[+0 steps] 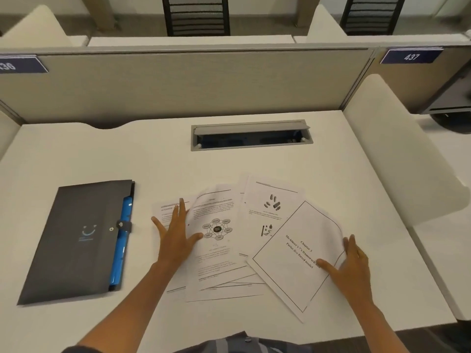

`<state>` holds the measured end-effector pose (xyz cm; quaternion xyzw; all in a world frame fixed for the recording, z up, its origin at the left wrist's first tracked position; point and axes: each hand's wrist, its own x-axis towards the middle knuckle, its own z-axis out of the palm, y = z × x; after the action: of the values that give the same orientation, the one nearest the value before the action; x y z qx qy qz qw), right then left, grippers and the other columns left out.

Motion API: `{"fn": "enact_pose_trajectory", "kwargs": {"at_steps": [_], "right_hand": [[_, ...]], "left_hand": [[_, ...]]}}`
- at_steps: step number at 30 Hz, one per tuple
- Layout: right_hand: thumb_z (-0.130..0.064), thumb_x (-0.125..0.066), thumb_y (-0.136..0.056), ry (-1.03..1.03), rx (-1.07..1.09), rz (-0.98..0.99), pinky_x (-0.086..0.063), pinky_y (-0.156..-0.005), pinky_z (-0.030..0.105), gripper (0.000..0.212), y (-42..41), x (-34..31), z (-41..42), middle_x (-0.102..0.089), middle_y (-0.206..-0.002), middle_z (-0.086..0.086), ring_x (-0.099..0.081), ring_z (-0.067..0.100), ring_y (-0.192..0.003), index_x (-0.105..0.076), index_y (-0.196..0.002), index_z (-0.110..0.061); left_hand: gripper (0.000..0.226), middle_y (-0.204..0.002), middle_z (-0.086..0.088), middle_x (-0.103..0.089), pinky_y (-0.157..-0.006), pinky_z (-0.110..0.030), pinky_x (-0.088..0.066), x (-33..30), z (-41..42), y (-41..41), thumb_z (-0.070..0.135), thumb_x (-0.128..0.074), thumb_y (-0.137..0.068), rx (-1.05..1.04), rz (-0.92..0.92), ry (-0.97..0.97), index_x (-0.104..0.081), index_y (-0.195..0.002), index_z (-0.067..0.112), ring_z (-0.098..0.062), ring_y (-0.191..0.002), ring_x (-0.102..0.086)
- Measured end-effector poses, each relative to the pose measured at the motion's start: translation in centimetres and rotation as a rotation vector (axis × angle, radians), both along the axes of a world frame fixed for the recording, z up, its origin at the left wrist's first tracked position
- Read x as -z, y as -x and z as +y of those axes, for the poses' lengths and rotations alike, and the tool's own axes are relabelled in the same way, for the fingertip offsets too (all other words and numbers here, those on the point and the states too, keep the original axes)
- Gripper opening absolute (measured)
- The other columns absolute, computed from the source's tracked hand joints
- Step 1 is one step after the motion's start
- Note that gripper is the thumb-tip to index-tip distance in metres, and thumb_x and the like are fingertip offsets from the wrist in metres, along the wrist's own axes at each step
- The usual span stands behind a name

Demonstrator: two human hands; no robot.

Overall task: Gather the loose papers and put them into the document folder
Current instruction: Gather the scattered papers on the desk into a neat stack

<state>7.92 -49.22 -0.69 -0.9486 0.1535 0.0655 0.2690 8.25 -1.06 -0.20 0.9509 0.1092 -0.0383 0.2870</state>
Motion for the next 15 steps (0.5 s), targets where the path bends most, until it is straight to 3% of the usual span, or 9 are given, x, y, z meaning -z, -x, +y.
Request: {"fn": "enact_pose_trajectory", "kwargs": {"at_steps": [2, 3, 5, 7, 8, 10, 11, 13, 15], "right_hand": [[-0.050, -0.094, -0.071, -0.036, 0.059, -0.037, -0.041, -0.115, 0.061, 0.127, 0.3, -0.3, 0.5, -0.059, -0.154, 0.005, -0.039, 0.033, -0.143, -0.015, -0.168, -0.024], [-0.041, -0.097, -0.071, -0.076, 0.104, -0.048, -0.043, -0.112, 0.059, 0.126, 0.3, -0.5, 0.8, -0.063, -0.147, 0.007, -0.043, 0.033, -0.138, -0.017, -0.168, -0.026], [-0.027, -0.099, -0.072, -0.215, 0.201, -0.054, -0.048, -0.106, 0.054, 0.124, 0.5, -1.1, 1.5, -0.064, -0.133, 0.010, -0.053, 0.036, -0.130, -0.019, -0.167, -0.030], [-0.018, -0.099, -0.072, -0.329, 0.276, -0.063, -0.053, -0.099, 0.047, 0.120, 0.6, -1.9, 2.3, -0.064, -0.129, 0.010, -0.062, 0.037, -0.118, -0.024, -0.165, -0.029], [-0.016, -0.098, -0.073, -0.363, 0.307, -0.067, -0.056, -0.094, 0.042, 0.116, 0.7, -2.2, 2.6, -0.065, -0.128, 0.010, -0.066, 0.034, -0.111, -0.028, -0.164, -0.028], [-0.016, -0.096, -0.076, -0.443, 0.364, -0.093, -0.055, -0.080, 0.028, 0.106, 0.9, -2.7, 3.3, -0.067, -0.121, 0.007, -0.069, 0.018, -0.094, -0.034, -0.160, -0.030], [-0.016, -0.094, -0.078, -0.488, 0.378, -0.111, -0.052, -0.075, 0.024, 0.098, 1.1, -2.9, 3.5, -0.067, -0.117, 0.005, -0.068, 0.013, -0.093, -0.039, -0.157, -0.031], [-0.016, -0.089, -0.084, -0.594, 0.366, -0.131, -0.056, -0.074, 0.026, 0.067, 1.2, -3.4, 4.0, -0.072, -0.113, 0.003, -0.073, 0.021, -0.094, -0.057, -0.142, -0.033], [-0.016, -0.085, -0.089, -0.665, 0.332, -0.125, -0.062, -0.073, 0.034, 0.027, 1.3, -4.0, 4.3, -0.081, -0.096, -0.002, -0.078, 0.033, -0.092, -0.072, -0.108, -0.030]], "left_hand": [[0.117, -0.160, -0.003, -0.047, -0.120, -0.054, 0.030, -0.3, -0.3, 0.3, 0.036, -0.077, -0.090, -0.106, -0.075, 0.097, 0.013, -0.165, 0.033, -0.026, -0.152, -0.041], [0.118, -0.147, -0.004, -0.060, -0.124, -0.052, 0.024, -0.4, -0.5, 0.5, 0.031, -0.078, -0.090, -0.155, -0.105, 0.110, 0.014, -0.164, 0.036, -0.027, -0.143, -0.051], [0.115, -0.134, -0.003, -0.068, -0.131, -0.052, -0.007, -0.6, -0.7, 0.6, 0.024, -0.076, -0.092, -0.243, -0.151, 0.168, 0.012, -0.163, 0.041, -0.026, -0.125, -0.063], [0.104, -0.138, 0.000, -0.065, -0.112, -0.046, -0.048, -1.3, -0.7, 0.8, 0.024, -0.072, -0.095, -0.320, -0.171, 0.351, 0.004, -0.163, 0.047, -0.020, -0.112, -0.066], [0.093, -0.137, 0.003, -0.064, -0.099, -0.043, -0.057, -1.8, -0.7, 0.9, 0.025, -0.071, -0.096, -0.348, -0.179, 0.428, -0.009, -0.163, 0.047, -0.017, -0.109, -0.067], [0.055, -0.127, 0.007, -0.065, -0.090, -0.042, -0.063, -2.7, -0.3, 1.1, 0.026, -0.068, -0.098, -0.376, -0.223, 0.448, -0.045, -0.146, 0.039, -0.017, -0.105, -0.068], [0.037, -0.121, 0.006, -0.066, -0.088, -0.043, -0.064, -3.0, -0.1, 1.3, 0.027, -0.066, -0.099, -0.388, -0.236, 0.432, -0.053, -0.132, 0.036, -0.015, -0.102, -0.069], [0.020, -0.113, 0.003, -0.066, -0.082, -0.044, -0.066, -3.4, 0.5, 1.7, 0.029, -0.062, -0.101, -0.403, -0.239, 0.422, -0.054, -0.119, 0.033, -0.012, -0.097, -0.069], [0.018, -0.109, 0.006, -0.066, -0.078, -0.039, -0.065, -3.7, 1.2, 2.4, 0.028, -0.061, -0.102, -0.428, -0.249, 0.435, -0.054, -0.117, 0.033, -0.013, -0.095, -0.069]]}}
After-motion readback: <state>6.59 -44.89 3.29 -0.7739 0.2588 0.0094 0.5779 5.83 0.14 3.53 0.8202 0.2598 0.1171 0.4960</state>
